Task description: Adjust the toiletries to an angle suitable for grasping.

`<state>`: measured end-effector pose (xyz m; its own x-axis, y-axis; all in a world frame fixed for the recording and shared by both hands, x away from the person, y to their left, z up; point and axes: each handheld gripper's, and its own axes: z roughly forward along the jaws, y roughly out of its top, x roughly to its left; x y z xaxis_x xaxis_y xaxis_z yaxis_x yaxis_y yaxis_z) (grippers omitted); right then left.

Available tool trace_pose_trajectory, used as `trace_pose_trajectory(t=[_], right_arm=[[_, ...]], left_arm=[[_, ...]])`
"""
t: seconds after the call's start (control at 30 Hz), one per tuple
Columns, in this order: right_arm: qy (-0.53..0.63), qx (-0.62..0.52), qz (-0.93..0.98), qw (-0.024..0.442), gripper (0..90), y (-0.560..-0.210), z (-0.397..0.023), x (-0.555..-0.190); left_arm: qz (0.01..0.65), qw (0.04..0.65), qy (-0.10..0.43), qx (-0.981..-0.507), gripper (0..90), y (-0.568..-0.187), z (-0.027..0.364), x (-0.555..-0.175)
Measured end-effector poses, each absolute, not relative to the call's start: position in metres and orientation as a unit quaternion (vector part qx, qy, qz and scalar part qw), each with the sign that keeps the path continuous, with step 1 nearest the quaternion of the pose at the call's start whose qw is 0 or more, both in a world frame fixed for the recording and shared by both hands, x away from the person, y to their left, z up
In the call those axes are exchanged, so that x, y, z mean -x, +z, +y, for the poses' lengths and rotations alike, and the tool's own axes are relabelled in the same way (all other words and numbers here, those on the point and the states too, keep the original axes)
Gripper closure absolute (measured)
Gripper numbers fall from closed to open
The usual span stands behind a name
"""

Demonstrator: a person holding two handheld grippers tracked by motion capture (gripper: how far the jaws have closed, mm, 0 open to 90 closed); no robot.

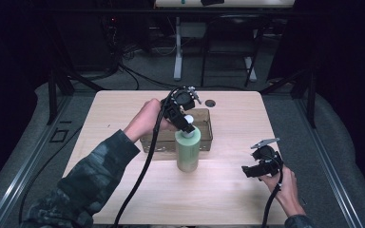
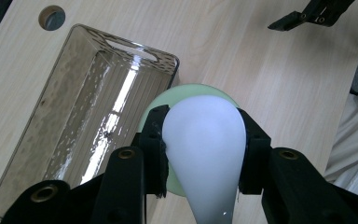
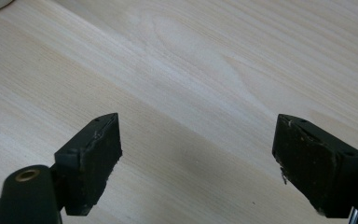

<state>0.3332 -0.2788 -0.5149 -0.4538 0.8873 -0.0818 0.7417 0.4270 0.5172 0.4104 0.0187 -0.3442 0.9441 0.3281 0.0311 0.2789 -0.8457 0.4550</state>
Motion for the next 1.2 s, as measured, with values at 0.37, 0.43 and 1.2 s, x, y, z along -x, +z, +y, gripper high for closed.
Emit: trace_pose_trajectory(t=[0.37,0.43,1.2], right_arm=[[0.209,-0.493,0.827,0.175,14.9,-0.515,-0.279,-0.333],[0.209,-0.491,0.827,0.175,14.9,-0.515,-0.279,-0.334],[0.207,-0.49,0.828,0.18,14.9,-0.514,-0.278,-0.333]], left_arm=[[0.156,0.225,0.053,-0.96,62.7,-0.343,0.029,-0.408],[0.154,0.225,0.055,-0.96,62.8,-0.342,0.032,-0.408],[0.167,0.218,0.062,-0.96,62.8,-0.338,0.07,-0.401]])
